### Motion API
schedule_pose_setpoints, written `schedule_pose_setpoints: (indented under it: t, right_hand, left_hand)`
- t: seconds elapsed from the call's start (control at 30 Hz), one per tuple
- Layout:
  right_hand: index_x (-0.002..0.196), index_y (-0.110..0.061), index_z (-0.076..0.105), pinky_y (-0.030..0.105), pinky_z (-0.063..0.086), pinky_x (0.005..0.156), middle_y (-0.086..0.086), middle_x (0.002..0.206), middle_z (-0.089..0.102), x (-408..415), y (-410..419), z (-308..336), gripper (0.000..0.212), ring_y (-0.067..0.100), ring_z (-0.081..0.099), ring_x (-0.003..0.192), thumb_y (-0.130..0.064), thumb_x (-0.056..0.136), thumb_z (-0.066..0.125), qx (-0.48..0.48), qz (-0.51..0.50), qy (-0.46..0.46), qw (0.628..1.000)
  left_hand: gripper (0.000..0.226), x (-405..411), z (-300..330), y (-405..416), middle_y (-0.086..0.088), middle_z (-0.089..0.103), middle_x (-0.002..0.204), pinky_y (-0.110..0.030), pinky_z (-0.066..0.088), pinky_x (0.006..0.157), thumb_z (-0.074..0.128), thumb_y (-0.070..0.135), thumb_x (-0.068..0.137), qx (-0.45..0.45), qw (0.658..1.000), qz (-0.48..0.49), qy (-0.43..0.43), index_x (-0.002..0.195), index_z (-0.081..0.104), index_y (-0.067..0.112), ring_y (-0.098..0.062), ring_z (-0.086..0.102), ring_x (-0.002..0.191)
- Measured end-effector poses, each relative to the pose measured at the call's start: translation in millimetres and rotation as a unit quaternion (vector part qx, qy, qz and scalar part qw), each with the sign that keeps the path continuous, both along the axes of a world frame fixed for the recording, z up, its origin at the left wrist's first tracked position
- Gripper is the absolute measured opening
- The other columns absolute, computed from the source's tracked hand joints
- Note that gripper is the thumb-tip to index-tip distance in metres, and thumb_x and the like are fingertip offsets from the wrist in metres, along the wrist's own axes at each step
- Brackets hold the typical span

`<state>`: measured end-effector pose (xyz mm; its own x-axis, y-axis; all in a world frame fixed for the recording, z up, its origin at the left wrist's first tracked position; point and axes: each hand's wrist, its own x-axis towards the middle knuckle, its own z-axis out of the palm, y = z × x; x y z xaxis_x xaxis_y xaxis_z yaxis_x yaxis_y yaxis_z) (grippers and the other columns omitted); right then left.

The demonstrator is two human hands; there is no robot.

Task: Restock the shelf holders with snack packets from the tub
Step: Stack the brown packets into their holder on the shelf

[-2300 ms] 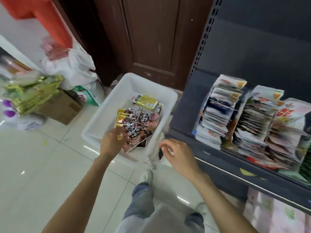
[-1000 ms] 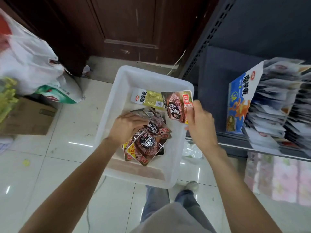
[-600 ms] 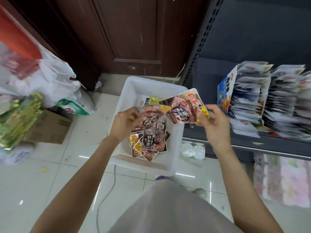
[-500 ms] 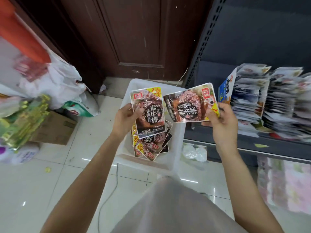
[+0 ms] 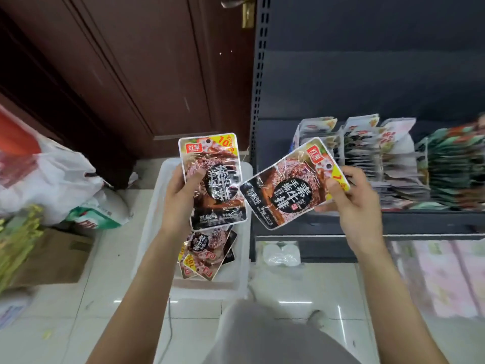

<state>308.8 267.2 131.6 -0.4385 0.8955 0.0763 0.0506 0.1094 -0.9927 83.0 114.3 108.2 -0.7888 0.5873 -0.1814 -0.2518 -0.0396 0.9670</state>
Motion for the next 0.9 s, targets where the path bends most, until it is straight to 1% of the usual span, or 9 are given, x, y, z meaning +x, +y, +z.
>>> schedule_pose_setpoints:
  t: [0.13, 0.2, 0.3, 0.4, 0.5, 0.6, 0.7, 0.8, 0.9]
  right_hand:
    - [0.099, -0.034, 0.062, 0.024, 0.057, 0.057, -0.002, 0.096, 0.067, 69, 31, 15, 0.024, 0.011, 0.067, 0.077, -0.011, 0.096, 0.054, 0.029, -0.088, 0.041, 0.995]
    - [0.103, -0.032, 0.065, 0.025, 0.058, 0.062, -0.001, 0.098, 0.067, 112, 50, 19, 0.025, 0.012, 0.067, 0.08, -0.011, 0.098, 0.051, 0.025, -0.153, 0.067, 0.986]
    - [0.11, -0.025, 0.063, 0.025, 0.058, 0.069, 0.0, 0.104, 0.066, 182, 83, 19, 0.022, 0.011, 0.067, 0.085, -0.013, 0.099, 0.048, 0.026, -0.227, 0.087, 0.97]
    - [0.104, -0.032, 0.062, 0.023, 0.057, 0.068, -0.006, 0.1, 0.063, 244, 126, 22, 0.031, 0.006, 0.064, 0.085, -0.007, 0.1, 0.045, 0.055, -0.299, 0.101, 0.947]
    - [0.096, -0.037, 0.063, 0.024, 0.058, 0.071, -0.011, 0.098, 0.061, 299, 175, 29, 0.034, 0.012, 0.06, 0.092, -0.008, 0.1, 0.044, 0.075, -0.357, 0.125, 0.923]
    - [0.1, -0.029, 0.053, 0.03, 0.059, 0.075, 0.008, 0.111, 0.052, 346, 227, 34, 0.021, 0.028, 0.054, 0.104, -0.009, 0.099, 0.045, 0.073, -0.405, 0.146, 0.9]
    - [0.101, -0.027, 0.051, 0.034, 0.059, 0.079, 0.008, 0.115, 0.051, 375, 270, 40, 0.022, 0.024, 0.057, 0.107, -0.007, 0.1, 0.042, 0.074, -0.405, 0.139, 0.901]
    - [0.104, -0.028, 0.051, 0.029, 0.059, 0.076, -0.006, 0.113, 0.054, 389, 298, 43, 0.022, 0.019, 0.059, 0.106, -0.008, 0.101, 0.041, 0.072, -0.386, 0.144, 0.908]
    - [0.104, -0.027, 0.053, 0.028, 0.059, 0.075, -0.01, 0.111, 0.055, 396, 319, 40, 0.02, 0.021, 0.059, 0.107, -0.01, 0.101, 0.042, 0.065, -0.361, 0.149, 0.918]
  left_hand:
    - [0.025, 56, 28, 64, 0.009, 0.07, 0.109, -0.044, 0.051, 0.088, 0.061, 0.046, 0.084, 0.016, 0.994, -0.07, 0.087, 0.108, 0.065, 0.04, -0.015, 0.066, 0.102]
    - [0.028, 87, 39, 102, 0.011, 0.069, 0.112, -0.037, 0.051, 0.09, 0.059, 0.048, 0.086, 0.036, 0.987, -0.109, 0.116, 0.112, 0.063, 0.039, -0.012, 0.064, 0.106]
    - [0.015, 140, 51, 167, 0.016, 0.07, 0.102, -0.015, 0.05, 0.075, 0.06, 0.029, 0.091, 0.074, 0.972, -0.159, 0.155, 0.106, 0.064, 0.032, -0.001, 0.064, 0.095]
    - [0.026, 199, 64, 230, 0.024, 0.068, 0.097, -0.014, 0.049, 0.074, 0.061, 0.012, 0.092, 0.1, 0.954, -0.187, 0.212, 0.106, 0.056, 0.033, 0.004, 0.063, 0.092]
    - [0.028, 256, 79, 287, 0.029, 0.066, 0.093, -0.014, 0.05, 0.071, 0.062, 0.016, 0.091, 0.116, 0.943, -0.159, 0.268, 0.108, 0.051, 0.035, 0.007, 0.063, 0.086]
    - [0.022, 307, 87, 341, 0.032, 0.064, 0.09, -0.008, 0.047, 0.063, 0.062, 0.026, 0.088, 0.125, 0.936, -0.131, 0.3, 0.103, 0.049, 0.035, 0.009, 0.063, 0.079]
    - [0.016, 345, 77, 390, 0.032, 0.064, 0.085, -0.018, 0.053, 0.064, 0.059, 0.036, 0.087, 0.073, 0.926, -0.146, 0.339, 0.099, 0.049, 0.031, 0.007, 0.063, 0.077]
    - [0.016, 369, 56, 425, 0.016, 0.067, 0.085, -0.041, 0.056, 0.071, 0.059, 0.03, 0.092, -0.004, 0.913, -0.189, 0.363, 0.099, 0.05, 0.018, -0.005, 0.066, 0.079]
    - [0.018, 379, 47, 442, 0.003, 0.07, 0.088, -0.042, 0.054, 0.073, 0.061, 0.03, 0.091, -0.085, 0.876, -0.221, 0.42, 0.098, 0.053, 0.016, -0.015, 0.068, 0.081]
